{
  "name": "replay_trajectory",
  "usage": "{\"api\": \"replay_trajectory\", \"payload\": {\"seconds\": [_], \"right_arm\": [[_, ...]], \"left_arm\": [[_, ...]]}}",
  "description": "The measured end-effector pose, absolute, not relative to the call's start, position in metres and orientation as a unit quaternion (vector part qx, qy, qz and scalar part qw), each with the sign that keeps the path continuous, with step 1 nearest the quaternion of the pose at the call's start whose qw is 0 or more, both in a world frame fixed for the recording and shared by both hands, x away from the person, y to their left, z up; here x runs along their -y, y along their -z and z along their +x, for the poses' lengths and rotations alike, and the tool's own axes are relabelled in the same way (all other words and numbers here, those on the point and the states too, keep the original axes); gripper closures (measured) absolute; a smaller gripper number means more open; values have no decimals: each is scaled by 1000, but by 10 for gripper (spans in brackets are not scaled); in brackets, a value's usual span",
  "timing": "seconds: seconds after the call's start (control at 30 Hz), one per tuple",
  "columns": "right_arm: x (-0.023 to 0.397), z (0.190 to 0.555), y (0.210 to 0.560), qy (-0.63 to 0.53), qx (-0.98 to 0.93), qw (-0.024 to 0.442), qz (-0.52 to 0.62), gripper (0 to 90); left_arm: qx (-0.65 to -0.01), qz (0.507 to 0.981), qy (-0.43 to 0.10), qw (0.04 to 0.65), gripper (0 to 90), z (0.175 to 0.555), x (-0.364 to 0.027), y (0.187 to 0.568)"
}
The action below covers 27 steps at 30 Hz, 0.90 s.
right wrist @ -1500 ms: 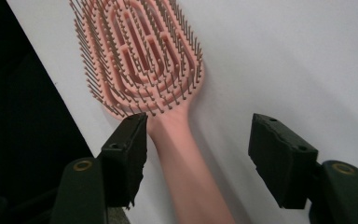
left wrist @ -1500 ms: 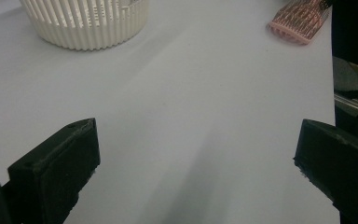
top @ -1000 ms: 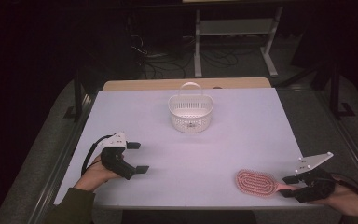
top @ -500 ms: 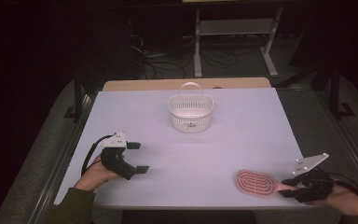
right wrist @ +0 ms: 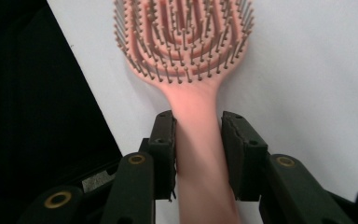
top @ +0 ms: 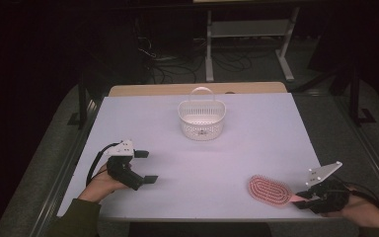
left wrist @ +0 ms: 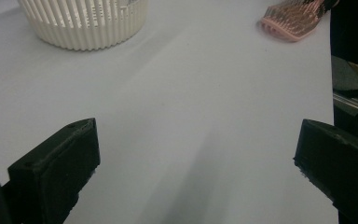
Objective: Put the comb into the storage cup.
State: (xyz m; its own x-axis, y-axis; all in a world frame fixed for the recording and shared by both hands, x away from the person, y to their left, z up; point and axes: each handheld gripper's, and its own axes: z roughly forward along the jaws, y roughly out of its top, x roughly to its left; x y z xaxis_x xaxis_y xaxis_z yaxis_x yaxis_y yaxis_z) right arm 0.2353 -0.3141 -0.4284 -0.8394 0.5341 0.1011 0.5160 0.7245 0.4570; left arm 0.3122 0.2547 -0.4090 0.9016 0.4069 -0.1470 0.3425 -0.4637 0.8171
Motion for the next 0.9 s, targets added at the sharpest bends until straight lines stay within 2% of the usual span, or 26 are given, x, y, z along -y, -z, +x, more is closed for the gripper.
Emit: {"api": "replay_trajectory", "payload": {"seconds": [0.4,0.9], "right_arm": [[313,238,428,-245,-923,12,297,681],[307,246,421,-272,-911,39,306,683]], "left_arm": [[-219,855,-34,470,1,313,-255,409],[-221,853,-34,472,1,312,-256,409]]}}
